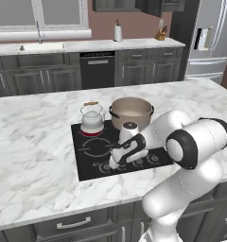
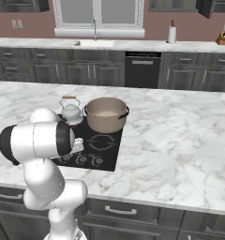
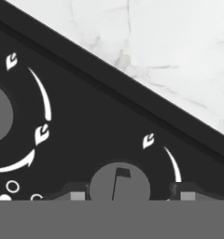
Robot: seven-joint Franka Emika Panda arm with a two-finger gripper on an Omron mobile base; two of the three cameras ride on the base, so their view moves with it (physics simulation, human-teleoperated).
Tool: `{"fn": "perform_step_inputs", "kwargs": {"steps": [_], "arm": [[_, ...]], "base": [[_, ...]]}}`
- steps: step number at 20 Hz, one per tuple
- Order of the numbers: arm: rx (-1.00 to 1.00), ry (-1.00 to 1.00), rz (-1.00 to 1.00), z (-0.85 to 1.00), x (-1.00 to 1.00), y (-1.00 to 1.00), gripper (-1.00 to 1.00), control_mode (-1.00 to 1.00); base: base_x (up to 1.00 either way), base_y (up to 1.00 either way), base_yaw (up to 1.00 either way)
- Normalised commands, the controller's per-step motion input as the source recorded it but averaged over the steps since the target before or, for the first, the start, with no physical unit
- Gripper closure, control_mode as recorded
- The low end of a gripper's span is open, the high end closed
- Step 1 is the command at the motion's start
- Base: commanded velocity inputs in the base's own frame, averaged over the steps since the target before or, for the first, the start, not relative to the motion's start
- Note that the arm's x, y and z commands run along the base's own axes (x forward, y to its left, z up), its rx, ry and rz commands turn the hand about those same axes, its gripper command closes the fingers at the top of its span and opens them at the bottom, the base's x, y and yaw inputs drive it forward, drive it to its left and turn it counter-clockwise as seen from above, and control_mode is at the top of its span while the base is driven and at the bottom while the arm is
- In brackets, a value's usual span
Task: Pick the kettle from the cabinet and place it on a stove burner. Then pick the pot from the counter and place it on another stove burner. Finally, turn both burners on.
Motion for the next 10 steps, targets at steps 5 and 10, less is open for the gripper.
{"fn": "perform_step_inputs", "kwargs": {"steps": [5, 10], "arm": [[0.00, -0.01, 0.09, -0.37, 0.00, 0.00, 1.00, -1.00], [0.00, -0.01, 0.10, -0.40, 0.00, 0.00, 1.00, -1.00]], "base": [[0.00, 0.00, 0.00], [0.00, 0.00, 0.00]]}}
